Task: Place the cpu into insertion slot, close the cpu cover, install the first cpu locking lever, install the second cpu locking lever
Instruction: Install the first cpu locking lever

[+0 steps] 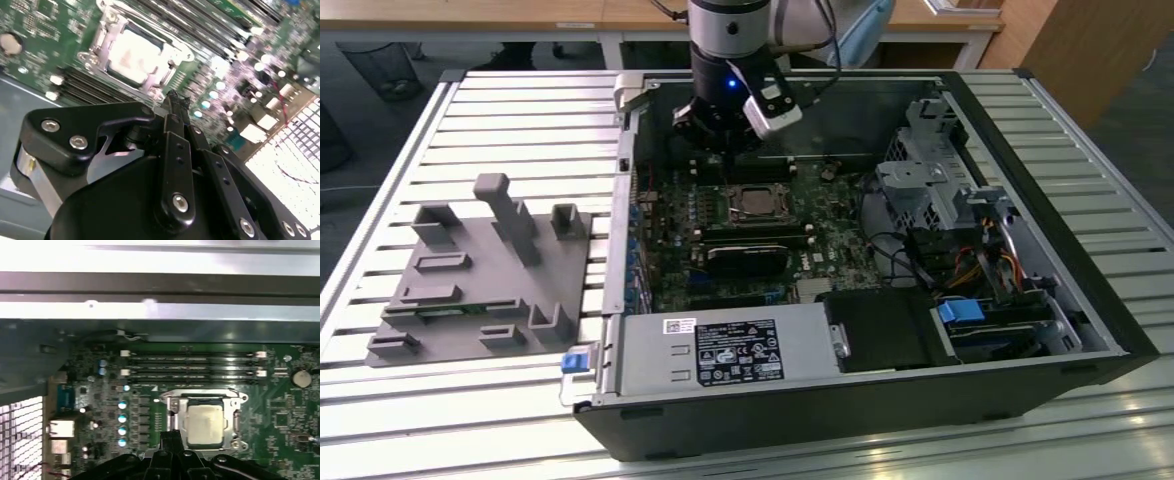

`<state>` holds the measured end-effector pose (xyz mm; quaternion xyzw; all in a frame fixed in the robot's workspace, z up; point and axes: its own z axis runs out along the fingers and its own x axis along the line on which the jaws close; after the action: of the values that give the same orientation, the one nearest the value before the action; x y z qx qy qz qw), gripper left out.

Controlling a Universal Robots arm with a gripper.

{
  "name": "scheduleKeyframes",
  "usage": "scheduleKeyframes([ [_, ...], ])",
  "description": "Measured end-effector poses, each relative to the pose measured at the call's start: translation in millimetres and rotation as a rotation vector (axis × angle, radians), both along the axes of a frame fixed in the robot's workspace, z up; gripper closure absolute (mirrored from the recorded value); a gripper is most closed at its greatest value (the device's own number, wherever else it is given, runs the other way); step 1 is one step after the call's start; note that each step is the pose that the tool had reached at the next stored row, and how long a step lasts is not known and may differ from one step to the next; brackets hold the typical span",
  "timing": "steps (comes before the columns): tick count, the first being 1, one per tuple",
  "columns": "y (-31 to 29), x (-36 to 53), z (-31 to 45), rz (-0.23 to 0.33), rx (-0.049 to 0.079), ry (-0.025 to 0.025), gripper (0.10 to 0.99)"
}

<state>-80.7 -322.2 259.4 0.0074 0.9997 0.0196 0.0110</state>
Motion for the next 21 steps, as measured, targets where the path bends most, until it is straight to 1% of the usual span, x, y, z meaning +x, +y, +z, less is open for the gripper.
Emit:
scheduleKeyframes([
  [2,0.1,-6.4,-0.1,0.000,0.000,-0.0004,0.980],
  [4,1.2,-9.3,-0.3,0.000,0.000,-0.0005,0.980],
  [6,3.7,-10.5,-0.4,0.000,0.000,-0.0003,0.980],
  [9,10.0,-12.9,-0.7,0.000,0.000,-0.0003,0.980],
  [11,13.2,-14.4,-0.9,0.000,0.000,-0.0004,0.980],
  [16,18.9,-17.6,-1.4,0.000,0.000,-0.0003,0.980],
  [21,25.4,-18.1,-2.5,0.000,0.000,-0.0004,0.980],
])
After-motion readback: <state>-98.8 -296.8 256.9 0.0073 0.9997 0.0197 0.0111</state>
